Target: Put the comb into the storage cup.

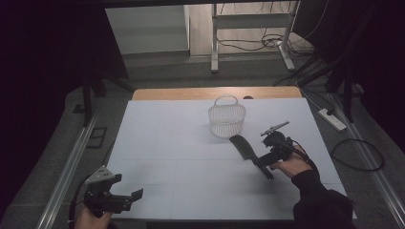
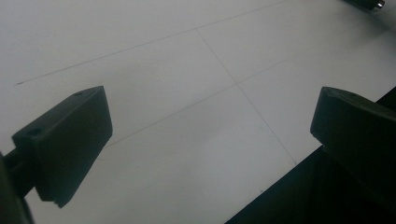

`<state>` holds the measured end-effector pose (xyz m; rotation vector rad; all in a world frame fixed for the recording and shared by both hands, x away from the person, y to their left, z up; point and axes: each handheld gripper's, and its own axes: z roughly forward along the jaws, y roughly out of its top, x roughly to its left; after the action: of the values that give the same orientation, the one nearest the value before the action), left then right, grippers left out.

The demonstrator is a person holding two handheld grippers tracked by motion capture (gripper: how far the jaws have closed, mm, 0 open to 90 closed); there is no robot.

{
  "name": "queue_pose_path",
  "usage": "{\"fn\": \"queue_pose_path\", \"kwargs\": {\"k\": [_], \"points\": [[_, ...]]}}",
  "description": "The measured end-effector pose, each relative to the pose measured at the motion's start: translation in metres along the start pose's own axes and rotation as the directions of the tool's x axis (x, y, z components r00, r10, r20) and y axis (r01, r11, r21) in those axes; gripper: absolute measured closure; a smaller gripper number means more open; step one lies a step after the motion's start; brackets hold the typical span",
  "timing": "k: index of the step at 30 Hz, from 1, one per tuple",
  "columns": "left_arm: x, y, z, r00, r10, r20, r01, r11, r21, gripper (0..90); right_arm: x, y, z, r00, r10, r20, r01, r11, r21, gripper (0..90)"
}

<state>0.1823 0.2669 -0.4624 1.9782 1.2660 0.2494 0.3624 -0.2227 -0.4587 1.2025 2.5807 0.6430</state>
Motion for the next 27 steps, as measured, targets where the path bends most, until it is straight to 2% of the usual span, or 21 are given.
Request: {"fn": "queue_pose_path", "kwargs": {"k": [12, 14, 20, 27], "points": [[0.000, 0.000, 0.001, 1.0000, 0.006, 0.006, -0.006, 1.0000, 0.004, 0.0, 0.002, 0.014, 0.011, 0.9998, 0.012, -0.013, -0.012, 0.999, 0.042, 0.0], [0.000, 0.000, 0.001, 0.9999, 0.005, 0.009, -0.005, 1.0000, 0.003, 0.0, 0.002, 0.013, 0.016, 0.9995, 0.020, -0.023, -0.018, 0.998, 0.059, 0.0], [0.000, 0.000, 0.001, 0.9999, 0.007, 0.011, -0.007, 1.0000, 0.003, 0.0, -0.001, 0.009, 0.028, 1.0000, 0.008, 0.003, -0.008, 0.995, 0.102, 0.0], [0.000, 0.000, 0.000, 0.9999, 0.005, 0.014, -0.005, 1.0000, 0.000, 0.0, -0.003, 0.002, 0.041, 1.0000, 0.004, 0.002, -0.005, 0.990, 0.142, 0.0]]}}
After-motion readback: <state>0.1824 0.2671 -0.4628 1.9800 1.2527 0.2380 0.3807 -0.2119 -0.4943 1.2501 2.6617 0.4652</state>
